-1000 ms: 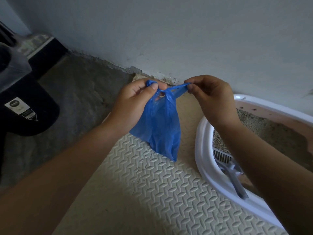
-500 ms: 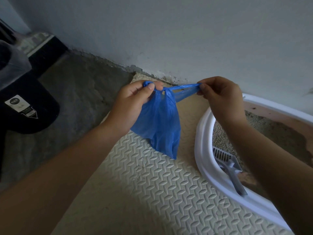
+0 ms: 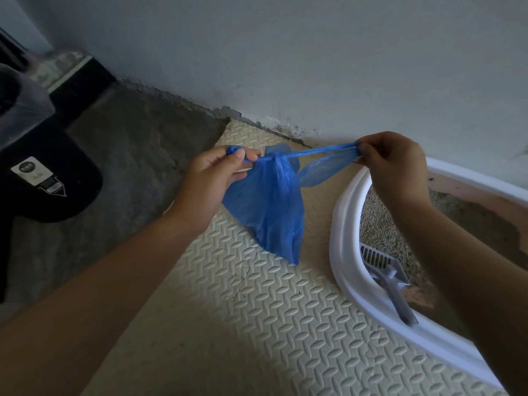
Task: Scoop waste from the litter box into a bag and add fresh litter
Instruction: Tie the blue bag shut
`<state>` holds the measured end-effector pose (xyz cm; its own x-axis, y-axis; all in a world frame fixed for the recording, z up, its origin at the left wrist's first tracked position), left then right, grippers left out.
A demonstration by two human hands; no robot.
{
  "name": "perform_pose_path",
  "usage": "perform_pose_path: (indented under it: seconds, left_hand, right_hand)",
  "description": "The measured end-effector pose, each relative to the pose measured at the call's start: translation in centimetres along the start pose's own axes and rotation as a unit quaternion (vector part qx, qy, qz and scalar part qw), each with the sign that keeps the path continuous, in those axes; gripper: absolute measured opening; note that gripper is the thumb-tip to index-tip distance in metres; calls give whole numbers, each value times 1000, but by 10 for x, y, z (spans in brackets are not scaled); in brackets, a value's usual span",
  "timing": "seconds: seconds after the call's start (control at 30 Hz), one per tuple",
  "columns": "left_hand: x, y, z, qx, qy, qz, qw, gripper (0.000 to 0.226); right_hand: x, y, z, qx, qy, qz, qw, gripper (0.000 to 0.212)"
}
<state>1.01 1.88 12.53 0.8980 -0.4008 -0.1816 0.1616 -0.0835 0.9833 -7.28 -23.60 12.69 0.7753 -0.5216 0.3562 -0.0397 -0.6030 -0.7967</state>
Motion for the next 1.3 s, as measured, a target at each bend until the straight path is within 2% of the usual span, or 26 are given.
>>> perform_pose_path:
  seconds: [0.33, 0.57, 0.67, 0.77, 0.87, 0.97, 1.07, 1.3]
  left_hand:
    - [1, -23, -25, -12, 45, -56, 997, 30]
    - [4, -25, -26, 25, 56, -30, 998, 28]
    - [7, -23, -14, 96, 11, 12, 995, 21]
    - [8, -23, -4, 149, -27, 41, 988, 25]
    - [9, -21, -5, 163, -7, 46, 986, 29]
    - [8, -23, -11, 193, -4, 34, 981, 16]
    - [7, -24, -13, 257, -2, 36, 966, 18]
    - [4, -21, -19, 214, 16, 3, 977, 11]
  right_hand:
    - [-8, 27, -12, -71, -7, 40, 997, 11]
    - [-8, 21, -6, -55, 6, 56, 997, 12]
    - [-8, 0, 2, 20, 42, 34, 998, 12]
    - [-18, -25, 19, 36, 10, -42, 998, 13]
    - [-23, -34, 28, 17, -18, -86, 996, 9]
    - [-13, -20, 24, 31, 16, -30, 999, 7]
    - [-7, 1, 17, 10, 32, 22, 999, 8]
    - [-5, 38, 8, -7, 56, 103, 993, 13]
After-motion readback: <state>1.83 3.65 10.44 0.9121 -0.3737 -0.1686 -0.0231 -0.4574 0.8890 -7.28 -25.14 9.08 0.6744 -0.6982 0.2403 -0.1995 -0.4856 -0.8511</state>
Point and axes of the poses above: each hand's wrist, its own x-axis towards the middle knuckle, its own z-axis out of the palm, y = z × x, the point moved 3 cm from there along x, towards the middle knuckle, and after that the axes turned 11 degrees about -z, right-handed, at the moved point
